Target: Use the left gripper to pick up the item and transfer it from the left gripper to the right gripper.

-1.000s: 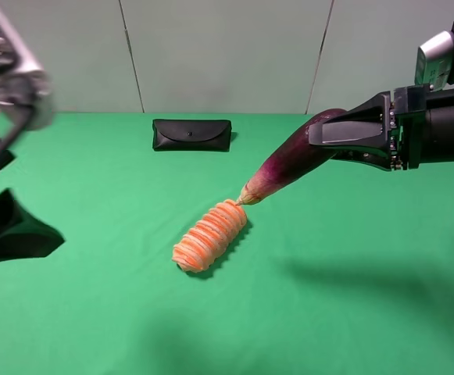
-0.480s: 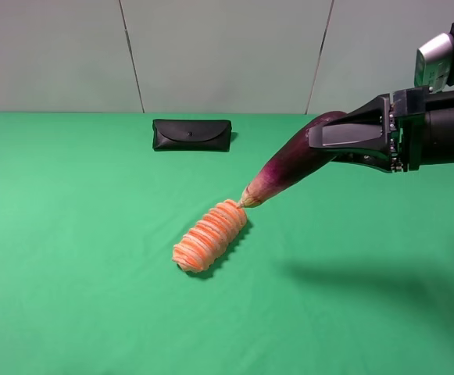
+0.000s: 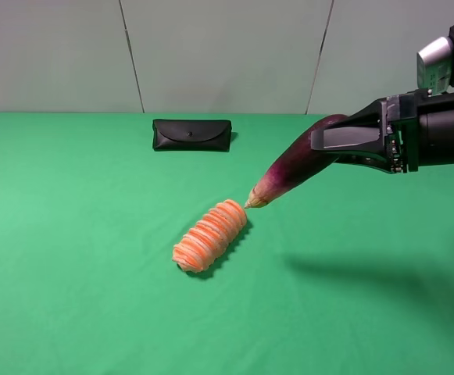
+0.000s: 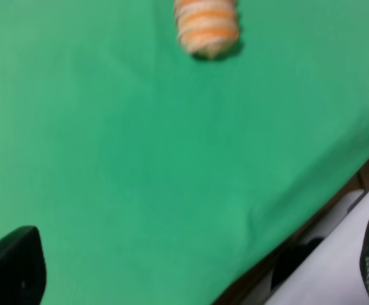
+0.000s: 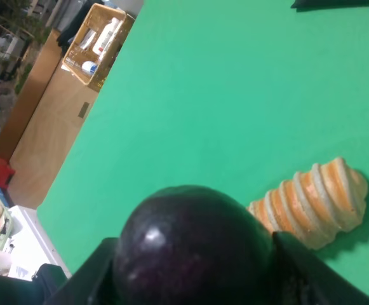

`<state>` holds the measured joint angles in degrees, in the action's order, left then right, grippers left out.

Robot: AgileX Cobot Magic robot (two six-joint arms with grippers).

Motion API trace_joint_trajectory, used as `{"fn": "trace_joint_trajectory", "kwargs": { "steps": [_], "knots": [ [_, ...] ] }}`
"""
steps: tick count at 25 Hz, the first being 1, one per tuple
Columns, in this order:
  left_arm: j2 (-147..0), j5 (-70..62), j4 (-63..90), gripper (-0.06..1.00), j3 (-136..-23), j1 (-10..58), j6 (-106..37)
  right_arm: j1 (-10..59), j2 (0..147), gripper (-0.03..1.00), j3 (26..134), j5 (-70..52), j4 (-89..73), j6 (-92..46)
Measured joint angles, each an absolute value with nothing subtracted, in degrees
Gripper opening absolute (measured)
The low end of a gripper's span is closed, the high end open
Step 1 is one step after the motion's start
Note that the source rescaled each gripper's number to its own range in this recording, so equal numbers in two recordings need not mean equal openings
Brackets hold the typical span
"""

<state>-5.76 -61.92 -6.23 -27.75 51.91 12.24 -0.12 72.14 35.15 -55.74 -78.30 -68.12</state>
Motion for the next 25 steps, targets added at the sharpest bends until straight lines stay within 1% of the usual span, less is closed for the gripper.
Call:
{"fn": "trace_joint_trajectory", "kwargs": {
  "steps": [7,14,16,19,25],
  "knots": [
    [-5.02,-61.21,-6.06,0.99,-27.68,51.91,11.09,-0.12,72.14,0.01,35.15,-55.33,-77.92,-64.80],
    [-5.02,-61.08,-6.05,0.99,-27.68,51.84,11.03,-0.12,72.14,0.01,35.15,-53.81,-73.30,-58.65],
    [-5.02,-61.08,-6.05,0.99,-27.68,50.68,11.03,-0.12,72.14,0.01,35.15,-53.17,-71.60,-56.96],
    [-5.02,-61.08,-6.05,0.99,-27.68,46.02,10.97,-0.12,72.14,0.01,35.15,-51.84,-69.41,-55.47],
    [-5.02,-61.08,-6.05,0.99,-27.68,30.32,10.97,-0.12,72.14,0.01,35.15,-48.41,-66.57,-51.73]
  ]
}}
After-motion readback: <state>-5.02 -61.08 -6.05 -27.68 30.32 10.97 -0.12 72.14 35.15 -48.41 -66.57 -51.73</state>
